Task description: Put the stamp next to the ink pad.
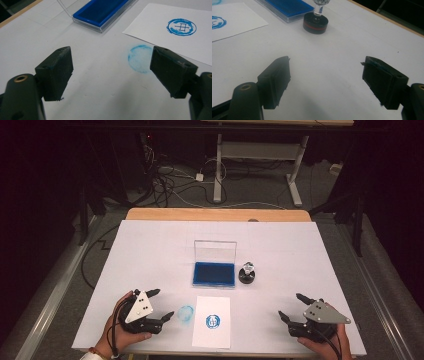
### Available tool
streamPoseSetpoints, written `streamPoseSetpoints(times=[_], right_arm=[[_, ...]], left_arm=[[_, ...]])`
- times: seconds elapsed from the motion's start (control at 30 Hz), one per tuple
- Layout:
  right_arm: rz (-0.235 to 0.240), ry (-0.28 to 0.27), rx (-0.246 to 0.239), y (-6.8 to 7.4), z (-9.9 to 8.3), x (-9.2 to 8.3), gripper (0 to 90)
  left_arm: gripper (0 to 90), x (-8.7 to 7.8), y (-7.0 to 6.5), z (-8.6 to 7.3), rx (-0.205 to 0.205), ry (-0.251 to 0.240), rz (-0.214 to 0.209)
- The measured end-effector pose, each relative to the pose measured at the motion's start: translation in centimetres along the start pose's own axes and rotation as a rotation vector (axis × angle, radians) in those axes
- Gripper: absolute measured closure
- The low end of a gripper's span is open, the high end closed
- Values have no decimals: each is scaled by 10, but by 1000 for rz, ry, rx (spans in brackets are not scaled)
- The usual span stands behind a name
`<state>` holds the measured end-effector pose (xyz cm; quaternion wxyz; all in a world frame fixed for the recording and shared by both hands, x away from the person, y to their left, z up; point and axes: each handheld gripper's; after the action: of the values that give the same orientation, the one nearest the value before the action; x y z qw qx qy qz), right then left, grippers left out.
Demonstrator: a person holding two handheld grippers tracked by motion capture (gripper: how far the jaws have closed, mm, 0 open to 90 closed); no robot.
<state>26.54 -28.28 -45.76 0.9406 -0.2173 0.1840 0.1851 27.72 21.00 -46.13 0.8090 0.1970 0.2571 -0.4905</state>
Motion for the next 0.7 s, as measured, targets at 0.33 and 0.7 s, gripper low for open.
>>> streamPoseSetpoints(times=[0.33, 0.7], right_arm=[[7, -34, -24, 4, 5, -4, 224], [-9, -53, -26, 5, 9, -9, 220]], left_arm=[[179, -1, -3, -1, 6, 9, -1], [179, -3, -3, -2, 2, 5, -5]])
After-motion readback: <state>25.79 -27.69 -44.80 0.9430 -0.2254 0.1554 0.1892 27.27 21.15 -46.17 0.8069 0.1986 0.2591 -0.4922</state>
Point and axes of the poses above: each handheld gripper's, and its own axes: x roughly forward along the jaws, z roughly out of its top, y roughly to its left, and after that the axes turned 13 degrees about -z, right-handed
